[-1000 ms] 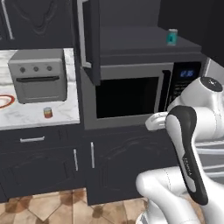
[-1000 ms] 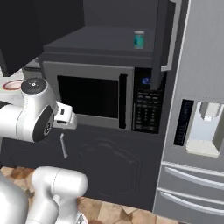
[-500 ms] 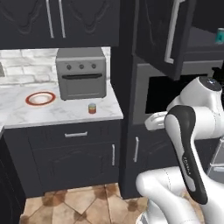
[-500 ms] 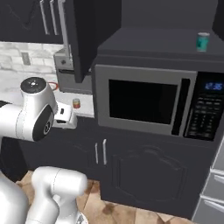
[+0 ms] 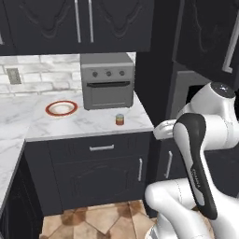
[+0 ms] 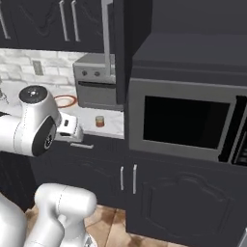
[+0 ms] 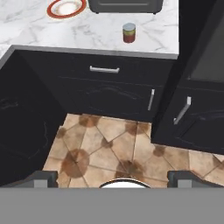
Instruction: Restock the canned food cabinet by taking the new fresh canned food from the counter and placing it in the cabinet. Then, take the old canned food from the cabinet and place it on the counter.
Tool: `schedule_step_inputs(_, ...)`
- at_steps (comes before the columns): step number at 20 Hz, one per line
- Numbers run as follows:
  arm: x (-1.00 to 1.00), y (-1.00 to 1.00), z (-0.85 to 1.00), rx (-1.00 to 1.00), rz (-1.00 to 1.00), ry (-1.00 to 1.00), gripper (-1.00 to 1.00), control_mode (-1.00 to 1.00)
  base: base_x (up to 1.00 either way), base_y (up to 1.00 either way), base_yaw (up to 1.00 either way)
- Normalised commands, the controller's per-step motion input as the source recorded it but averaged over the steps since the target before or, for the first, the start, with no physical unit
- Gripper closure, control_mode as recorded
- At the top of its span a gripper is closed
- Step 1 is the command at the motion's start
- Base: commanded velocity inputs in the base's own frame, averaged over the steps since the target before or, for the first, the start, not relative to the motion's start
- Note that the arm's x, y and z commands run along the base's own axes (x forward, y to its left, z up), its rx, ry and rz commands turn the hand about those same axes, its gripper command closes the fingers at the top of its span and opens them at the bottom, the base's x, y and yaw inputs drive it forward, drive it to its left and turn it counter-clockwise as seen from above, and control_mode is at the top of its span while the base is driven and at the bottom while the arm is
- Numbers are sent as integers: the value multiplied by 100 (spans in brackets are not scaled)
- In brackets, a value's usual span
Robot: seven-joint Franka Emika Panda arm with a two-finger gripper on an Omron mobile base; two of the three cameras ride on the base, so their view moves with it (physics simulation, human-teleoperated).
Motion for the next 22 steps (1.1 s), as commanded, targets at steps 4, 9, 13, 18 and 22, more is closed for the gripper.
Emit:
schedule_step_inputs(4,0,0,0,0,0,0,-100,100,77,0,0)
schedule_step_inputs(9,0,0,0,0,0,0,-100,100,69,10,0)
schedule_step_inputs(13,0,0,0,0,0,0,-100,100,48,17,0)
schedule_step_inputs(18,7,10,-18,0,-1,0,-100,-100,15,5,0)
schedule_step_inputs(22,45,50,-64,-4,-7,4,-100,-100,0,0,0)
